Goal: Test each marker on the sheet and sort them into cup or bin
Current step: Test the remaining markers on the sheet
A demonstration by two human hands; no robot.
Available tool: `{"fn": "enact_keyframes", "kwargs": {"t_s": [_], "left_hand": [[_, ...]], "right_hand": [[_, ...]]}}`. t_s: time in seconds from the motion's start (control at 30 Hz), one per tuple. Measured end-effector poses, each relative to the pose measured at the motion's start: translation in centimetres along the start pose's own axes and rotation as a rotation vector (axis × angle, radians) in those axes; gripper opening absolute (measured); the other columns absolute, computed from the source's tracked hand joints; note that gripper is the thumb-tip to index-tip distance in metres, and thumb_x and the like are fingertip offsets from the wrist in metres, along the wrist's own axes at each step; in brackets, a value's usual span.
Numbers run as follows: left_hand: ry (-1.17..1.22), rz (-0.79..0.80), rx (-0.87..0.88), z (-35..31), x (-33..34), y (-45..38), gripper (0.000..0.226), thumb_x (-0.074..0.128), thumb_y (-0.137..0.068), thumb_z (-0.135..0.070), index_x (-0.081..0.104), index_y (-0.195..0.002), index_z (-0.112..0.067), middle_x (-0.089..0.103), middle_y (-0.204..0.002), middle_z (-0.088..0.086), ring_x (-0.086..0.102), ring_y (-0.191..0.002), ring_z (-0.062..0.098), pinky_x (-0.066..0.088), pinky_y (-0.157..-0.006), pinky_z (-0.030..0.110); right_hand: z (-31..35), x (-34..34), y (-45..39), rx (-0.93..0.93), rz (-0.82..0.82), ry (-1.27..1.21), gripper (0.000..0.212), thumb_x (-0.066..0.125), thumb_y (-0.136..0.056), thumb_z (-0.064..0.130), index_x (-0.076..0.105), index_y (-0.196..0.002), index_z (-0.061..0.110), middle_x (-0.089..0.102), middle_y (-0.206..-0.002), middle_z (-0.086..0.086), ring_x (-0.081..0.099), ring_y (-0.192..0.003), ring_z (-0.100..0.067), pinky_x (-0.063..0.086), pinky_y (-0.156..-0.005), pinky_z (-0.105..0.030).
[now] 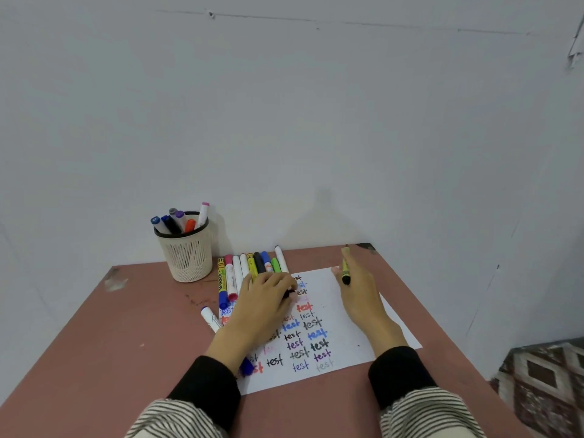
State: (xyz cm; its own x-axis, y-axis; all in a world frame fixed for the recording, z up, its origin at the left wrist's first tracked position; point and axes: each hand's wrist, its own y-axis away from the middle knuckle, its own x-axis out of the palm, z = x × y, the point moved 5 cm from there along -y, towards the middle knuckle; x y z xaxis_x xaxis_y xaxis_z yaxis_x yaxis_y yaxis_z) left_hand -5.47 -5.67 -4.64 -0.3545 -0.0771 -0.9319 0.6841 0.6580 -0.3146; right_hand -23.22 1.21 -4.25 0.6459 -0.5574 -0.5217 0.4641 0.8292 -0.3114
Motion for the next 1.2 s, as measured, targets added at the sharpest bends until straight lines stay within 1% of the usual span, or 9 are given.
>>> {"fn": "enact_keyframes", "kwargs": {"t_s": [0.1, 0.23, 0.3, 0.4, 0.47, 0.57, 0.8, 0.97, 1.2], "left_hand": [[0.032, 0.051, -0.043, 1.1, -0.1, 0.3, 0.035, 0.031, -0.102, -0.048, 0.043, -0.134, -0.043, 0.037, -0.147, -0.017, 0.023, -0.142, 0.011, 0.009, -0.118, 0.051], [0.041, 0.117, -0.069, 2.4, 0.2, 0.7, 0.038, 0.03, -0.1, -0.052, 0.035, -0.138, -0.051, 0.026, -0.155, -0.015, 0.01, -0.148, 0.017, 0.002, -0.116, 0.059], [0.084, 0.13, -0.085, 2.6, 0.2, 0.6, 0.039, 0.03, -0.1, -0.055, 0.034, -0.138, -0.053, 0.024, -0.156, -0.015, 0.008, -0.149, 0.017, -0.002, -0.115, 0.061], [0.115, 0.131, -0.086, 2.7, 0.2, 0.6, 0.038, 0.03, -0.1, -0.055, 0.035, -0.137, -0.054, 0.023, -0.156, -0.017, 0.009, -0.149, 0.015, -0.004, -0.114, 0.062], [0.14, 0.137, -0.091, 2.9, 0.2, 0.6, 0.037, 0.031, -0.1, -0.053, 0.036, -0.137, -0.054, 0.023, -0.156, -0.017, 0.008, -0.148, 0.014, -0.003, -0.113, 0.061], [0.155, 0.147, -0.092, 2.9, 0.1, 0.7, 0.037, 0.032, -0.1, -0.052, 0.037, -0.137, -0.054, 0.021, -0.157, -0.017, 0.007, -0.148, 0.013, -0.002, -0.113, 0.06], [0.176, 0.145, -0.097, 2.8, -0.3, 0.8, 0.036, 0.035, -0.101, -0.049, 0.038, -0.137, -0.053, 0.021, -0.156, -0.018, 0.006, -0.148, 0.012, -0.004, -0.114, 0.06], [0.219, 0.153, -0.101, 2.3, -0.7, 1.0, 0.039, 0.036, -0.102, -0.045, 0.039, -0.14, -0.048, 0.02, -0.157, -0.014, 0.006, -0.148, 0.013, 0.004, -0.117, 0.05], [0.218, 0.165, -0.109, 2.2, -0.8, 1.0, 0.038, 0.036, -0.102, -0.045, 0.038, -0.14, -0.049, 0.02, -0.158, -0.015, 0.005, -0.148, 0.014, 0.005, -0.116, 0.053]], "right_hand": [[1.6, -0.3, -0.1, -0.008, -0.098, -0.145, 0.04, 0.047, -0.101, 0.033, 0.046, -0.139, 0.019, 0.053, -0.117, 0.01, 0.048, -0.109, -0.003, 0.036, -0.084, -0.015], [2.6, -0.1, -0.5, 0.062, -0.262, -0.448, 0.025, 0.059, -0.096, 0.027, 0.065, -0.082, 0.006, 0.066, -0.074, -0.006, 0.06, -0.067, -0.006, 0.043, -0.06, -0.012], [2.8, 0.6, -1.0, 0.1, -0.255, -0.544, 0.016, 0.057, -0.097, 0.021, 0.067, -0.088, 0.013, 0.064, -0.069, 0.001, 0.059, -0.062, -0.001, 0.045, -0.063, -0.012], [2.7, 2.2, -1.8, 0.13, -0.099, -0.579, 0.018, 0.055, -0.097, 0.024, 0.063, -0.114, 0.026, 0.071, -0.088, 0.005, 0.063, -0.08, -0.008, 0.049, -0.071, -0.023], [2.7, 2.7, -2.3, 0.128, -0.067, -0.525, 0.014, 0.058, -0.095, 0.022, 0.066, -0.107, 0.024, 0.07, -0.093, 0.004, 0.063, -0.083, -0.011, 0.048, -0.069, -0.024], [2.6, 2.8, -2.9, 0.148, -0.106, -0.471, 0.005, 0.061, -0.092, 0.013, 0.062, -0.088, 0.01, 0.063, -0.074, 0.002, 0.054, -0.066, -0.007, 0.041, -0.061, -0.02], [1.9, 3.8, -3.3, 0.166, 0.022, -0.381, 0.009, 0.063, -0.086, 0.01, 0.069, -0.086, 0.017, 0.071, -0.085, -0.002, 0.061, -0.071, -0.008, 0.045, -0.062, -0.02], [1.5, 3.8, -3.3, 0.194, -0.008, -0.368, 0.014, 0.059, -0.082, 0.005, 0.051, -0.07, 0.004, 0.05, -0.059, -0.006, 0.046, -0.055, -0.011, 0.04, -0.06, -0.023], [1.6, 4.1, -3.4, 0.156, 0.029, -0.315, 0.016, 0.055, -0.087, 0.009, 0.051, -0.073, 0.008, 0.044, -0.064, -0.011, 0.042, -0.06, -0.017, 0.037, -0.059, -0.028]]}}
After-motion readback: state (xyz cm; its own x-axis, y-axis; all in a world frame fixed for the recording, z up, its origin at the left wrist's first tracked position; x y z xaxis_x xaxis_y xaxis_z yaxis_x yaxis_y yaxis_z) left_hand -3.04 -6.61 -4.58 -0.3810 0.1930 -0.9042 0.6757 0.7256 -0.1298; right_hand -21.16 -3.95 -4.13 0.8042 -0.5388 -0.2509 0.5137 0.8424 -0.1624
